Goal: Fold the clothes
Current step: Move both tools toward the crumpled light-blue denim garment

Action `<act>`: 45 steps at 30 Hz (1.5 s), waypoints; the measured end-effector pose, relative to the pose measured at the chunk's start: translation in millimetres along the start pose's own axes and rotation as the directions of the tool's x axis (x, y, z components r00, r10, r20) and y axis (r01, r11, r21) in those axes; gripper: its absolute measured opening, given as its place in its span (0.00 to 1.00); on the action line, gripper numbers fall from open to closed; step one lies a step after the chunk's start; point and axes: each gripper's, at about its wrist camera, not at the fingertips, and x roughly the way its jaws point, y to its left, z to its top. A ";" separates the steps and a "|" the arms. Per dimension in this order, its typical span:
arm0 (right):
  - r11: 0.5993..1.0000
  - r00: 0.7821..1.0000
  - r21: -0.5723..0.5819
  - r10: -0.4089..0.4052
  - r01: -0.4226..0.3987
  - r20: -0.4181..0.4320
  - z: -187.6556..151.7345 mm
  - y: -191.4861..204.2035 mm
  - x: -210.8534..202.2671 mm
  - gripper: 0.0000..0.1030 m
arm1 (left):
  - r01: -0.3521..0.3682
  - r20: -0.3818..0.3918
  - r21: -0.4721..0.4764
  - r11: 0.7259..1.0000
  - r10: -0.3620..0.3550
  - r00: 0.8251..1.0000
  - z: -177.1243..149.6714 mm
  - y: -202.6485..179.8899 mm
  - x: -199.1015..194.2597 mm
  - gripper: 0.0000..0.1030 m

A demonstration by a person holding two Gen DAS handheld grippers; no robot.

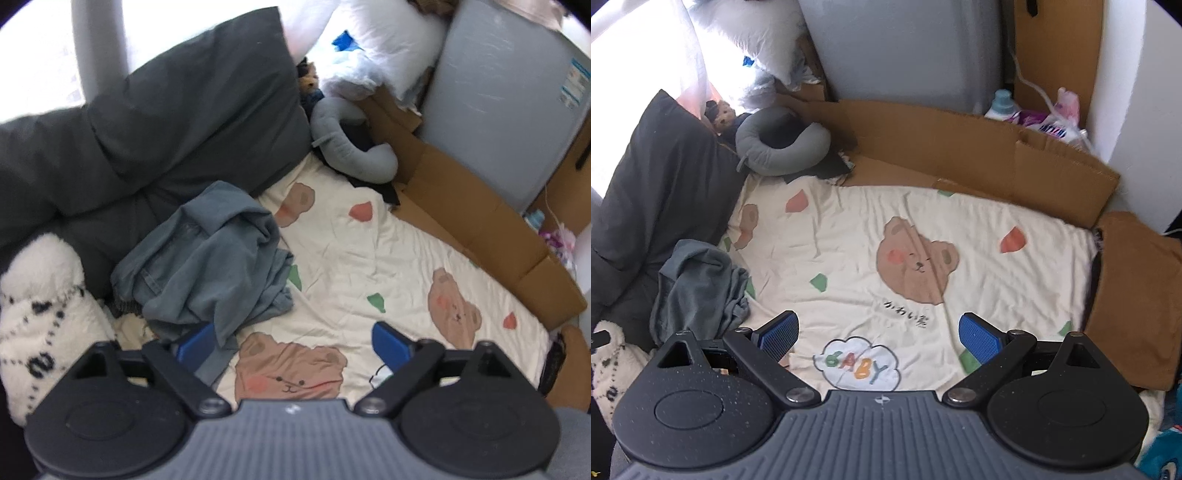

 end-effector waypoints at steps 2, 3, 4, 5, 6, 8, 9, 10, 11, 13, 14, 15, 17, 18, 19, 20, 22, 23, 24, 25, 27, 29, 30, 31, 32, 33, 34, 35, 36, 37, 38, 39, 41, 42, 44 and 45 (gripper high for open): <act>0.999 1.000 -0.037 0.001 -0.001 0.008 1.3 3.8 9.0 0.94 | -0.004 0.016 -0.013 1.000 0.005 1.000 -2.7 6.2 3.6 0.88; 0.999 1.000 -0.048 0.001 0.000 0.012 1.7 5.1 13.3 0.94 | -0.007 0.023 -0.019 1.000 0.008 1.000 -4.0 9.2 5.4 0.88; 0.999 1.000 -0.053 0.001 -0.001 0.015 2.3 5.6 17.3 0.94 | -0.013 0.024 -0.026 1.000 0.013 1.000 -5.2 12.0 9.2 0.88; 0.998 1.000 -0.057 0.004 -0.003 0.017 3.1 5.7 21.2 0.94 | -0.012 0.021 -0.035 0.999 0.013 1.000 -6.2 14.9 13.1 0.88; 0.998 1.000 -0.063 0.009 -0.007 0.022 3.7 6.1 25.2 0.94 | -0.012 0.016 -0.042 0.999 0.013 1.000 -7.3 17.9 17.9 0.88; 0.997 1.000 -0.078 0.008 -0.007 0.022 6.2 7.5 34.8 0.94 | -0.012 0.005 -0.054 0.998 0.012 1.000 -9.5 23.8 27.6 0.88; 0.996 1.000 -0.086 0.006 -0.004 0.020 7.6 8.3 39.8 0.94 | -0.016 -0.003 -0.055 0.998 0.016 1.000 -10.8 26.4 32.8 0.88; 0.996 1.000 -0.093 0.004 -0.002 0.019 9.0 9.1 44.8 0.94 | -0.022 -0.009 -0.058 0.998 0.022 1.000 -12.0 29.3 38.3 0.88; 0.995 1.000 -0.095 0.007 -0.005 0.016 10.5 9.4 50.1 0.94 | -0.028 -0.015 -0.060 0.998 0.027 1.000 -13.1 32.3 43.7 0.88; 0.996 1.000 -0.087 0.024 -0.023 0.007 13.9 8.9 61.6 0.94 | -0.034 -0.020 -0.068 0.997 0.033 0.999 -16.0 39.0 53.3 0.88; 0.996 0.999 -0.080 0.036 -0.036 0.004 15.8 8.3 67.3 0.94 | -0.035 -0.021 -0.072 0.997 0.034 0.999 -17.5 42.6 58.0 0.88; 0.996 0.999 -0.073 0.051 -0.050 0.004 17.5 8.1 72.1 0.94 | -0.041 -0.024 -0.077 0.996 0.039 0.999 -19.3 45.8 62.5 0.87; 0.995 0.997 -0.063 0.077 -0.076 0.007 20.1 8.9 80.6 0.94 | -0.050 -0.030 -0.083 0.995 0.048 0.998 -22.7 51.1 70.5 0.87; 0.995 0.997 -0.066 0.079 -0.079 0.009 21.1 10.3 85.0 0.94 | -0.054 -0.034 -0.086 0.995 0.051 0.998 -24.7 53.9 74.3 0.87; 0.994 0.997 -0.077 0.072 -0.071 0.011 21.8 12.6 89.5 0.94 | -0.057 -0.038 -0.089 0.994 0.054 0.998 -26.7 56.7 78.2 0.87; 0.994 0.998 -0.088 0.066 -0.064 0.013 22.6 14.9 94.0 0.94 | -0.060 -0.041 -0.091 0.994 0.057 0.998 -29.1 59.4 81.9 0.87; 0.992 0.998 -0.104 0.068 -0.065 0.019 23.2 18.6 103.7 0.94 | -0.068 -0.049 -0.096 0.993 0.064 0.997 -33.8 65.6 89.1 0.87; 0.992 0.997 -0.109 0.070 -0.067 0.021 23.4 20.4 108.7 0.94 | -0.074 -0.053 -0.100 0.992 0.069 0.996 -36.3 69.1 92.5 0.87; 0.991 0.997 -0.113 0.071 -0.069 0.021 23.5 22.4 113.9 0.94 | -0.077 -0.052 -0.113 0.991 0.072 0.996 -38.1 73.5 95.3 0.87; 0.991 0.997 -0.111 0.075 -0.072 0.021 23.5 24.3 118.8 0.94 | -0.080 -0.052 -0.127 0.989 0.074 0.996 -39.9 77.9 98.0 0.87; 0.991 0.996 -0.102 0.088 -0.085 0.023 22.1 27.4 127.5 0.94 | -0.071 -0.036 -0.150 0.986 0.066 0.997 -42.5 86.6 102.1 0.87; 0.990 0.995 -0.102 0.098 -0.095 0.026 20.0 30.8 135.9 0.94 | -0.093 -0.035 -0.150 0.984 0.089 0.995 -44.7 93.7 105.0 0.87; 0.989 0.994 -0.110 0.101 -0.098 0.028 18.0 32.7 140.1 0.94 | -0.099 -0.034 -0.149 0.984 0.095 0.995 -45.4 96.6 106.3 0.87; 0.988 0.994 -0.114 0.105 -0.101 0.030 15.9 34.2 144.3 0.94 | -0.106 -0.033 -0.150 0.983 0.102 0.994 -46.2 101.2 107.5 0.87; 0.988 0.993 -0.114 0.111 -0.107 0.030 13.5 35.2 148.9 0.94 | -0.113 -0.034 -0.154 0.982 0.109 0.993 -46.8 105.3 109.5 0.87; 0.987 0.993 -0.110 0.117 -0.113 0.028 11.1 35.7 153.9 0.94 | -0.120 -0.038 -0.158 0.980 0.115 0.993 -47.5 109.1 111.2 0.87; 0.987 0.992 -0.109 0.124 -0.120 0.028 8.6 36.0 158.9 0.94 | -0.128 -0.042 -0.167 0.978 0.122 0.992 -49.2 113.1 114.4 0.87; 0.986 0.991 -0.109 0.131 -0.127 0.030 6.2 36.1 164.0 0.94 | -0.136 -0.046 -0.176 0.975 0.130 0.990 -51.1 117.2 117.7 0.87; 0.985 0.990 -0.110 0.137 -0.132 0.033 4.6 35.9 168.9 0.94 | -0.144 -0.051 -0.185 0.972 0.137 0.989 -53.0 121.3 121.0 0.87; 0.985 0.989 -0.110 0.140 -0.135 0.037 3.6 35.3 173.9 0.94 | -0.146 -0.057 -0.194 0.970 0.137 0.989 -55.8 124.7 126.2 0.87; 0.985 0.988 -0.099 0.145 -0.140 0.045 2.8 33.9 178.8 0.94 | -0.148 -0.065 -0.199 0.969 0.138 0.988 -59.7 126.6 133.0 0.87; 0.985 0.987 -0.080 0.155 -0.150 0.051 2.0 32.1 183.9 0.94 | -0.150 -0.073 -0.202 0.968 0.138 0.988 -63.7 128.3 139.9 0.87; 0.984 0.983 -0.048 0.175 -0.172 0.058 -0.2 29.4 193.3 0.94 | -0.155 -0.098 -0.205 0.966 0.138 0.986 -72.8 129.3 155.1 0.86; 0.983 0.982 -0.040 0.181 -0.178 0.061 -1.6 28.3 197.1 0.94 | -0.151 -0.112 -0.228 0.962 0.128 0.985 -78.3 131.1 162.6 0.83; 0.979 0.977 -0.017 0.202 -0.201 0.062 -5.4 25.4 203.9 0.94 | -0.151 -0.137 -0.274 0.950 0.117 0.984 -89.2 134.3 177.4 0.82; 0.978 0.976 -0.008 0.208 -0.208 0.057 -8.0 24.4 207.7 0.93 | -0.156 -0.147 -0.291 0.944 0.117 0.982 -94.6 135.5 184.5 0.82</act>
